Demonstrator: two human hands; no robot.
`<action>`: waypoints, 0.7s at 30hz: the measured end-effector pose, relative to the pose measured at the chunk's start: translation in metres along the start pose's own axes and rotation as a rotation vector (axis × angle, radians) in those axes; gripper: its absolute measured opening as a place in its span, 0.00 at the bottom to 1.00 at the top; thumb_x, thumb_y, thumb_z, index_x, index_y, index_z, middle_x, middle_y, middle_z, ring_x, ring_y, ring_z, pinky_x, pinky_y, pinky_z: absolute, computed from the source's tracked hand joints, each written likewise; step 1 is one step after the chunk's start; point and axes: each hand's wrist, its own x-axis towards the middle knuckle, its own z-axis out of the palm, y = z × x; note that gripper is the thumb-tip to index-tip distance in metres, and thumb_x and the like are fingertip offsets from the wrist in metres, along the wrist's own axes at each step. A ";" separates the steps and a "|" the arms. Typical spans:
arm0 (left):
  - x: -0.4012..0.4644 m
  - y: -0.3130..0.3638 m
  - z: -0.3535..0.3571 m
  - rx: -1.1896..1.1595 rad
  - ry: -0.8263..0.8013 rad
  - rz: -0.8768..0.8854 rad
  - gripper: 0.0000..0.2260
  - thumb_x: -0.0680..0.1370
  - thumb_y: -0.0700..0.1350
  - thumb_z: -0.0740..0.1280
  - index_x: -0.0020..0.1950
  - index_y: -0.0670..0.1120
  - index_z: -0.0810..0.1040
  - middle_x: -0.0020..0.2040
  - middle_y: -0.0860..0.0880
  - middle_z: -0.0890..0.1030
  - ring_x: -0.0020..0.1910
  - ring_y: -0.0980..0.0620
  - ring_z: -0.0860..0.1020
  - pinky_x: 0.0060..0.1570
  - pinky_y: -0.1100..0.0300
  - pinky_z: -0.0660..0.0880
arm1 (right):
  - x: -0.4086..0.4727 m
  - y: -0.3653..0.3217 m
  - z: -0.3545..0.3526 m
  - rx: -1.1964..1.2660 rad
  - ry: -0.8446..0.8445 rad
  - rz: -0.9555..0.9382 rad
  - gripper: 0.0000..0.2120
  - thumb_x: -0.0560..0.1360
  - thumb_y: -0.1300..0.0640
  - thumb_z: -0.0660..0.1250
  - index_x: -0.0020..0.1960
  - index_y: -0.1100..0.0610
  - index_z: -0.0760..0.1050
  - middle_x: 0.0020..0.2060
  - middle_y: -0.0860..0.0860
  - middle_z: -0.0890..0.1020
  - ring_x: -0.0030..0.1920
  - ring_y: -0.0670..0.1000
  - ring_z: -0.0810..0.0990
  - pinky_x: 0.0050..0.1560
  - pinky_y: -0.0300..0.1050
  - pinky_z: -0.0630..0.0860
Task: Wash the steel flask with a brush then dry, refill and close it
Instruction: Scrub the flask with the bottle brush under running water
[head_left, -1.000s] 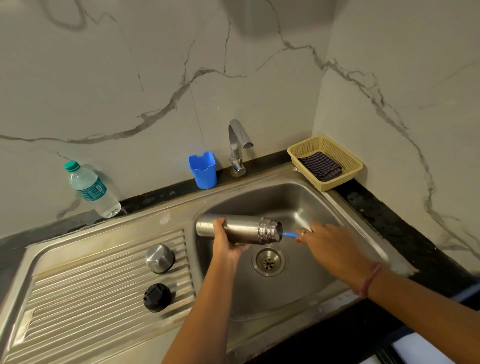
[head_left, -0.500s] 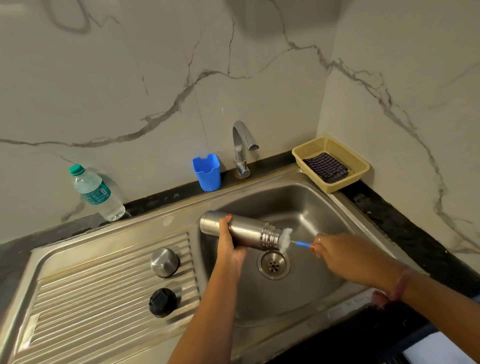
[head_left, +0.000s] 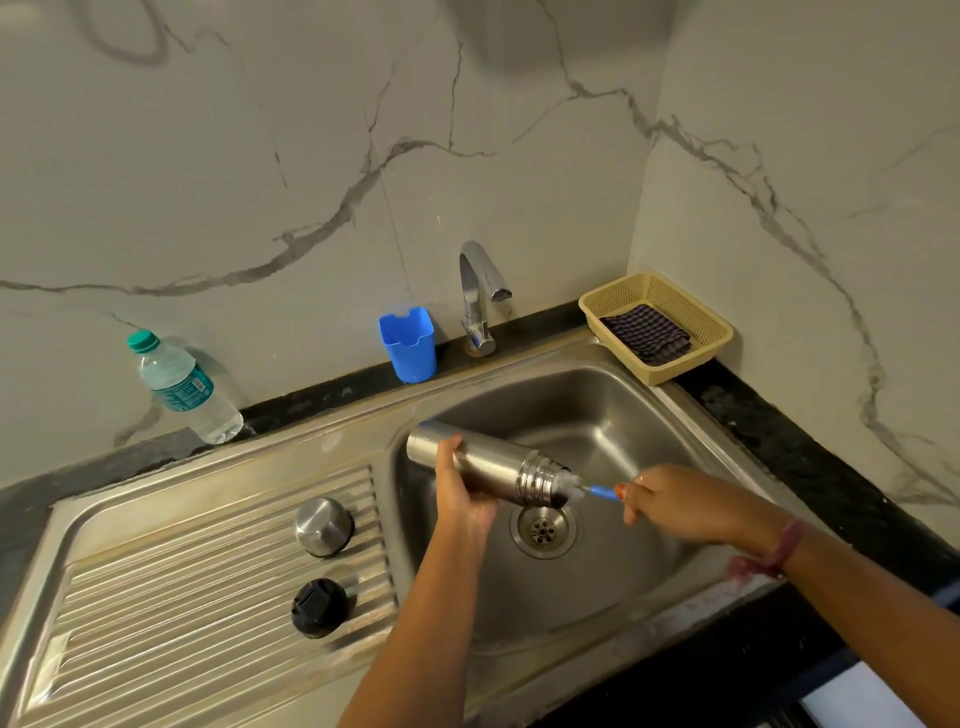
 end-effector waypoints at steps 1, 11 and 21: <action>-0.003 -0.001 0.002 0.020 -0.004 -0.017 0.26 0.69 0.47 0.77 0.63 0.42 0.73 0.59 0.37 0.80 0.60 0.36 0.79 0.64 0.35 0.72 | 0.001 0.000 -0.001 -0.009 -0.002 0.013 0.18 0.82 0.48 0.52 0.42 0.49 0.77 0.47 0.49 0.80 0.48 0.49 0.79 0.51 0.44 0.71; -0.001 -0.002 -0.006 0.041 0.040 -0.067 0.25 0.71 0.47 0.77 0.63 0.42 0.72 0.59 0.37 0.80 0.57 0.37 0.79 0.59 0.36 0.75 | -0.004 -0.005 0.030 -0.298 0.199 -0.111 0.14 0.80 0.45 0.57 0.54 0.54 0.74 0.38 0.47 0.74 0.40 0.50 0.75 0.42 0.44 0.72; -0.003 -0.006 -0.004 0.025 0.014 -0.030 0.15 0.76 0.44 0.72 0.58 0.39 0.72 0.52 0.38 0.80 0.51 0.39 0.79 0.66 0.37 0.71 | 0.009 -0.007 0.035 -0.197 0.153 -0.141 0.08 0.82 0.49 0.55 0.57 0.51 0.68 0.33 0.46 0.71 0.31 0.43 0.69 0.32 0.37 0.64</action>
